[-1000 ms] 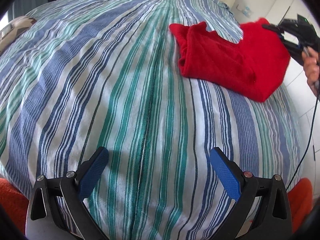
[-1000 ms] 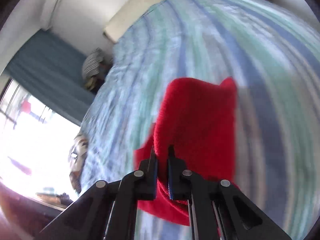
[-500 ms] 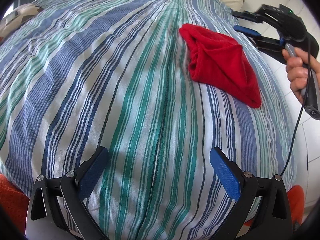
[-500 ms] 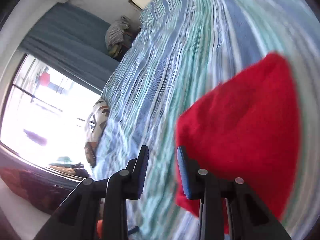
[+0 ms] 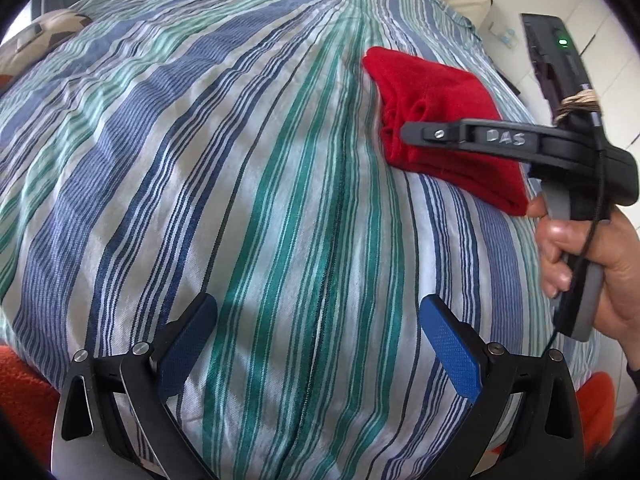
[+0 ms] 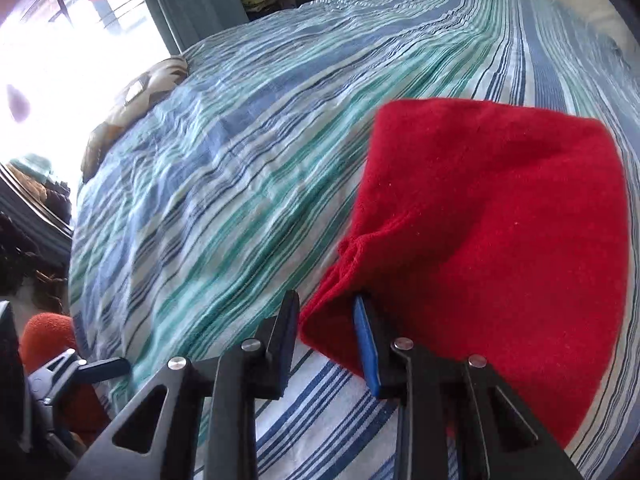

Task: Fold small clothes
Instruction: 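Grasp the folded sweater edge with the right gripper and fold it over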

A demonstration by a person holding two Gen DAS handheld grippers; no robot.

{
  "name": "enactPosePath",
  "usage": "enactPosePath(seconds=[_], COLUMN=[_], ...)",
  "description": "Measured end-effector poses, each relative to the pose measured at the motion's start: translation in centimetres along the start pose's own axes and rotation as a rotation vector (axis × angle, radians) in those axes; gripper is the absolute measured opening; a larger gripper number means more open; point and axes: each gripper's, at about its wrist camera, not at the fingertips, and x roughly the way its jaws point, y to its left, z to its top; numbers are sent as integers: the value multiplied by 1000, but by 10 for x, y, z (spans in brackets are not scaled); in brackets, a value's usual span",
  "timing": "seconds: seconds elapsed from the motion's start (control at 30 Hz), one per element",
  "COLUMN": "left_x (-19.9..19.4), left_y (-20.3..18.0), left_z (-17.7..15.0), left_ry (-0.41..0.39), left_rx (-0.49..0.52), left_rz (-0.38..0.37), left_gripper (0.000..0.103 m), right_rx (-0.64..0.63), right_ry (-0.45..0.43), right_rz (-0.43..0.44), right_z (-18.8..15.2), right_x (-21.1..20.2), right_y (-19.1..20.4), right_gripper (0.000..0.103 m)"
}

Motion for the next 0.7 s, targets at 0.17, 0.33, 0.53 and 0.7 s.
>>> enactPosePath(seconds=[0.17, 0.33, 0.53, 0.7], left_x=[-1, -2, 1, -1], left_y=[1, -2, -7, -6], left_z=[1, 0, -2, -4], left_ry=[1, -1, -5, -13], left_rx=[-11, 4, 36, 44], left_rz=[-14, -13, 24, 32], left_gripper=[101, 101, 101, 101], right_rx=[-23, 80, 204, 203], right_ry=[-129, -154, -26, -136], right_rz=[-45, -131, -124, -131], right_z=[-7, -32, -52, -61], right_x=[-77, -103, -50, -87], right_y=[-13, -54, -80, -68], right_gripper=[32, 32, 32, 33])
